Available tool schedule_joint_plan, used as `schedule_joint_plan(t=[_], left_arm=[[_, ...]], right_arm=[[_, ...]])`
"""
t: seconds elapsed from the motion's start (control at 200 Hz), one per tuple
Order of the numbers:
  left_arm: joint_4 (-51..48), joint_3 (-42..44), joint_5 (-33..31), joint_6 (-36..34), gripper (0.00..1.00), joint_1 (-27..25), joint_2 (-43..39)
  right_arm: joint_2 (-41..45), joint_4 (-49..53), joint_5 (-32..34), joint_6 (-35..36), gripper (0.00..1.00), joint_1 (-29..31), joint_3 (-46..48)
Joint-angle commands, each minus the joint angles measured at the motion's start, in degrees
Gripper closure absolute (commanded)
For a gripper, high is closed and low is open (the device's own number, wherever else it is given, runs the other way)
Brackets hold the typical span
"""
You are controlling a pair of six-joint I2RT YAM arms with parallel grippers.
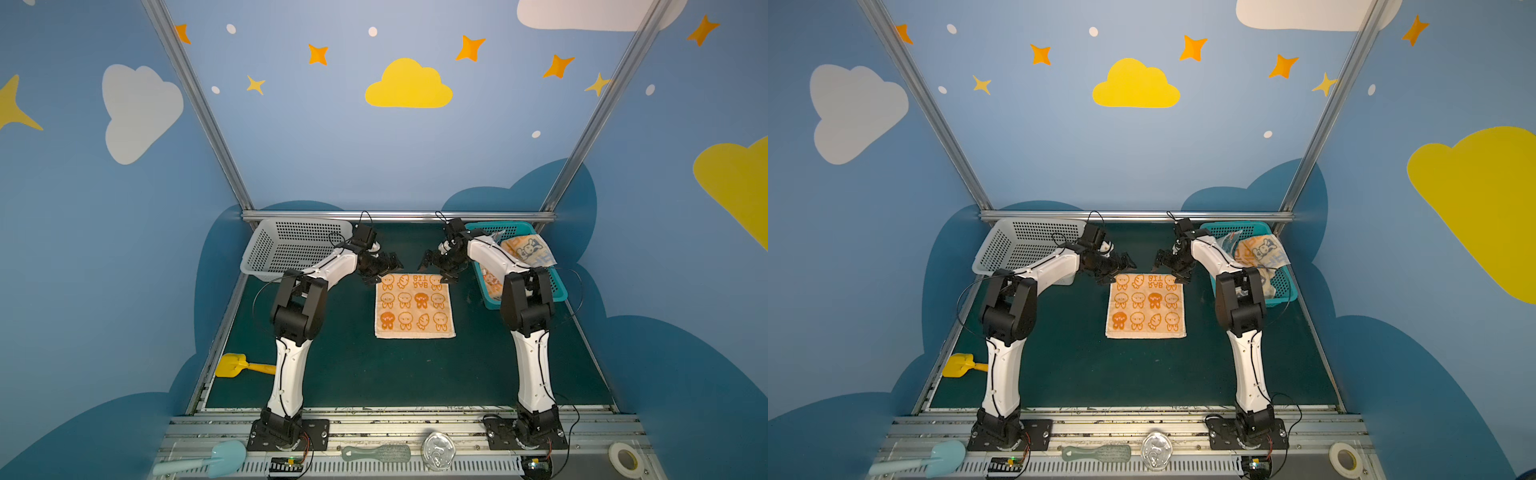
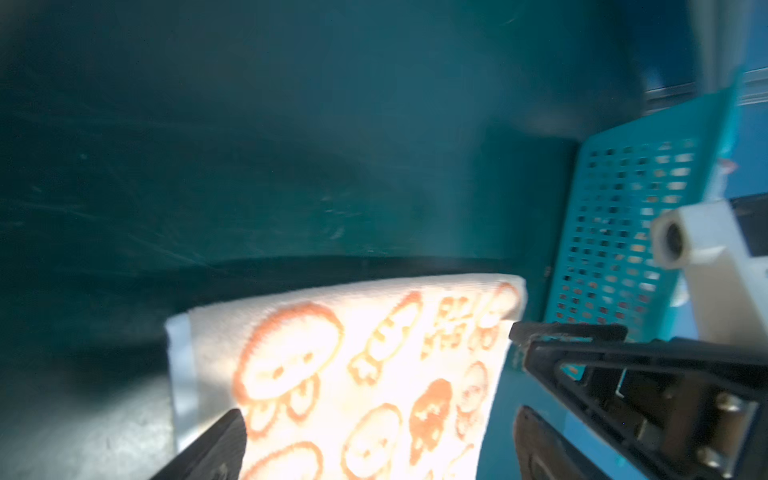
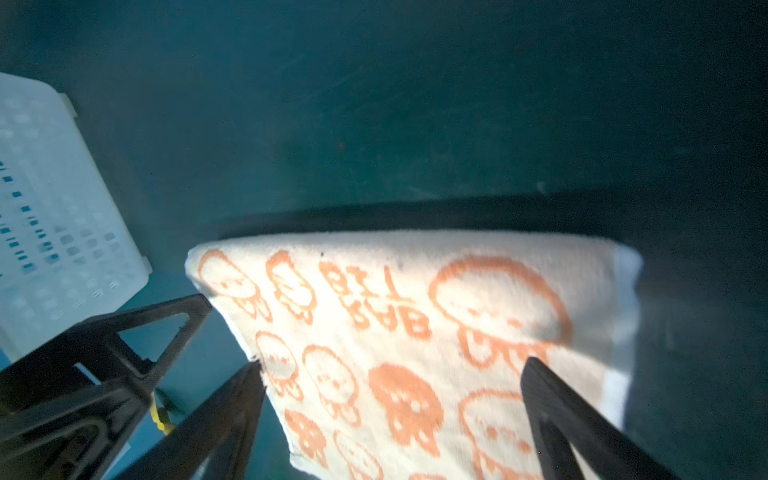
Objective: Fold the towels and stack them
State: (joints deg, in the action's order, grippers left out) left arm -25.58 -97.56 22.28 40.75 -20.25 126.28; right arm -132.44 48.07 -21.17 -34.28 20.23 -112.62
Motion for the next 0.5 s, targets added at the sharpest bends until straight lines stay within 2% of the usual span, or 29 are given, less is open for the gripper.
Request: schedule_joint_plan(t=[0.0, 0.245, 0.491], left_arm=[[-1.06, -1.76, 0.24, -0.52, 0.01, 0.74, 0.92], [-1.20, -0.32, -0.70, -2.15, 0.01, 2.21, 2.94], [-0.38, 1.13, -1.15, -3.48, 0.01, 1.57, 0.58]], right_arm=[[-2.25, 0.33, -1.81, 0.24, 0.04, -0.74, -4.78], [-6.27, 2.70, -1.14, 2.24, 0.04, -2.38, -7.43], [-3.69, 6.40, 2.17, 5.61, 0.04, -2.08, -8.53]])
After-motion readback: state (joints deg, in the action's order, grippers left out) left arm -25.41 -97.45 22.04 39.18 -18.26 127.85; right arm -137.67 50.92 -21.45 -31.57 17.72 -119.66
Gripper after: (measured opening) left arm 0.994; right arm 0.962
